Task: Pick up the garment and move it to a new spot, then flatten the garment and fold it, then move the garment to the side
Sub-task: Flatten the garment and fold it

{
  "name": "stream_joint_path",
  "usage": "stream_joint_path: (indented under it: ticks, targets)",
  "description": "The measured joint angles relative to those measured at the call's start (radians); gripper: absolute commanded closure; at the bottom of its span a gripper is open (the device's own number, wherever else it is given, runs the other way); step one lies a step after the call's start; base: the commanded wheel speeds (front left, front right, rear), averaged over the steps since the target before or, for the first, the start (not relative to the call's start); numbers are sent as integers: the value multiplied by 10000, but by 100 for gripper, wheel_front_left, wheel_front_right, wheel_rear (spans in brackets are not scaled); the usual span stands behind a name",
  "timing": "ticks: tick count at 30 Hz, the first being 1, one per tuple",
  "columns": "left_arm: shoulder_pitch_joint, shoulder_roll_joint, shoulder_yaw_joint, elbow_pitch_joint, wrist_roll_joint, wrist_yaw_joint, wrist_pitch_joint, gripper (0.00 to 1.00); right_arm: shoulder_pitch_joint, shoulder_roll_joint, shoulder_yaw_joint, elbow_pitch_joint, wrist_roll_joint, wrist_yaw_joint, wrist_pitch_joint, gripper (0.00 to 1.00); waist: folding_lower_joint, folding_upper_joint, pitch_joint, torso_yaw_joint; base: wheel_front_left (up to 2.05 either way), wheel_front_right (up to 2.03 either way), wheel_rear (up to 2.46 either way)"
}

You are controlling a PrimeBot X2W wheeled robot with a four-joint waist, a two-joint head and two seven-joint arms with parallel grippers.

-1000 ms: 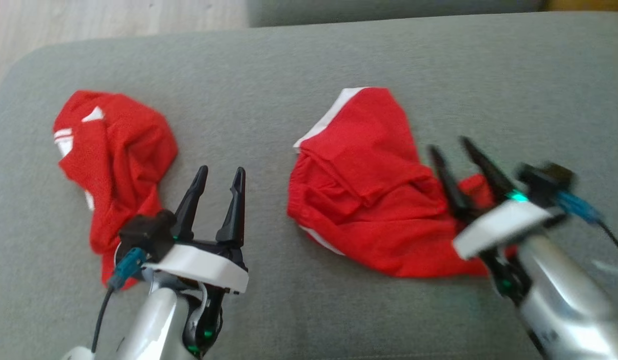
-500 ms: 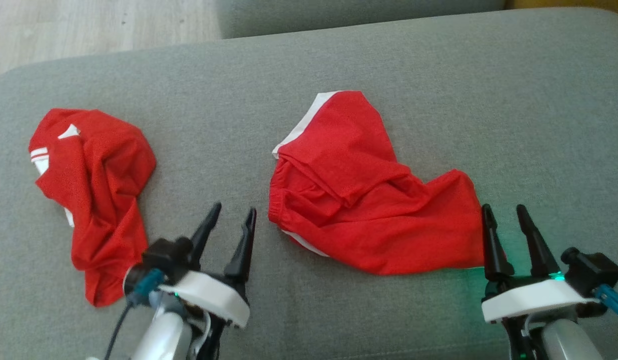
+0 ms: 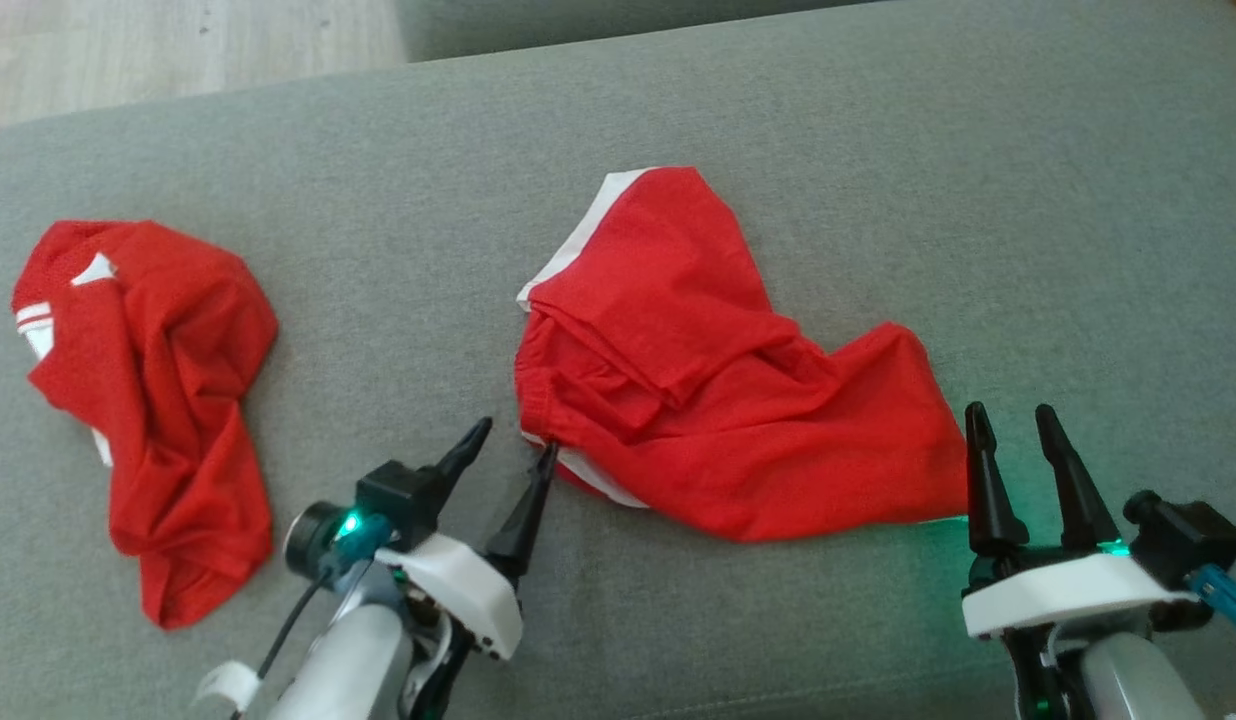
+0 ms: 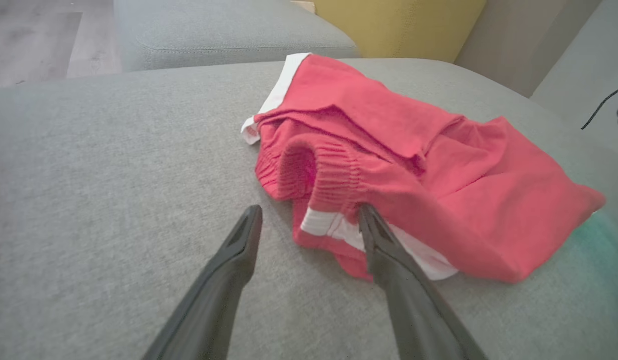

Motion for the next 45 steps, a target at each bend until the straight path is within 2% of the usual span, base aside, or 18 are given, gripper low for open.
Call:
stream_joint_path:
  ticks: [6, 16, 17, 18, 19, 28, 35, 45]
  targets:
    - [-201, 8, -627, 217, -251, -2, 0, 0, -169, 2, 2, 75, 0, 0, 0, 0, 0, 0, 64, -173, 0, 0, 0]
    - [-264, 61, -711, 322, -366, 0, 0, 0, -172, 2, 2, 123, 2, 0, 0, 0, 0, 0, 96, -277, 0, 0, 0]
    - [-273, 65, -748, 322, -372, 0, 0, 22, -172, 2, 2, 140, 2, 0, 0, 0, 0, 0, 95, -277, 0, 0, 0]
    - [-288, 65, -796, 318, -412, -2, 0, 96, -173, 2, 2, 178, 2, 0, 0, 0, 0, 0, 96, -273, 0, 0, 0]
    - [-301, 61, -819, 307, -476, -2, 0, 100, -173, 2, 2, 222, 2, 0, 0, 0, 0, 0, 94, -267, 0, 0, 0]
    - [-278, 253, -888, 35, -543, -2, 0, 100, -90, 10, -54, 723, -385, 0, 4, 0, 0, 0, -119, -201, 0, 0, 0]
    - [-207, 370, -930, -163, -537, -2, 0, 100, 497, 334, -359, 1488, -823, 2, 554, 0, 0, 0, -297, -44, 0, 0, 0]
    - [-203, 368, -878, -194, -497, -2, 0, 100, 468, 493, -608, 2054, -1168, 0, 1037, 0, 0, 0, -286, 197, 0, 0, 0]
